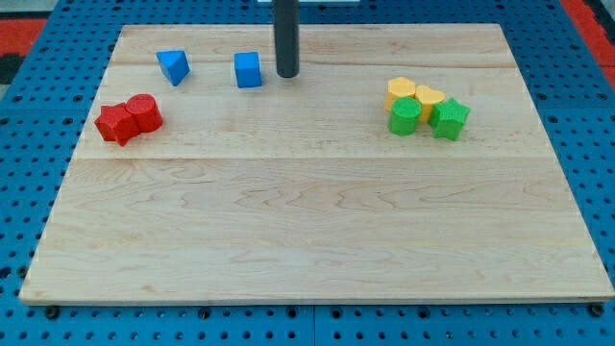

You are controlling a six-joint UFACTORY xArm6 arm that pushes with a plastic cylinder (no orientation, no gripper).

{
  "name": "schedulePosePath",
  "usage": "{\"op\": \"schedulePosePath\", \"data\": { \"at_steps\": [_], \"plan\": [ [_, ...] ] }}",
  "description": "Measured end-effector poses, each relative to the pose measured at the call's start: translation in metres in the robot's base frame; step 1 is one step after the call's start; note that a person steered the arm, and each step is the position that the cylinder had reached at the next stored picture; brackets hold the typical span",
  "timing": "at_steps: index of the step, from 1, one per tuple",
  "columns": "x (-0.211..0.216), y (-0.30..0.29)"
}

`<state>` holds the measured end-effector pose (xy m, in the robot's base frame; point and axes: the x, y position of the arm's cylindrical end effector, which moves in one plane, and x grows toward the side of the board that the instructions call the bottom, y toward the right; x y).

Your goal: Move the blue blocks close to the red circle

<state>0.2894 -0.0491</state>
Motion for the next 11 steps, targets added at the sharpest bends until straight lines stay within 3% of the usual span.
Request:
{"op": "schedulePosePath", "data": {
  "at_steps": [1, 2, 3, 5, 6, 7, 8, 9, 10, 11],
  "plan": [
    [0.004, -0.083],
    [-0.017, -0.057],
    [-0.046, -0.086],
    [0.024, -0.121],
    [-0.021, -0.097],
    [-0.05, -0.141],
    [-0.02, -0.173],
    [0.002, -0.174],
    [-0.032, -0.162],
    [-0.041, -0.131]
  ]
}}
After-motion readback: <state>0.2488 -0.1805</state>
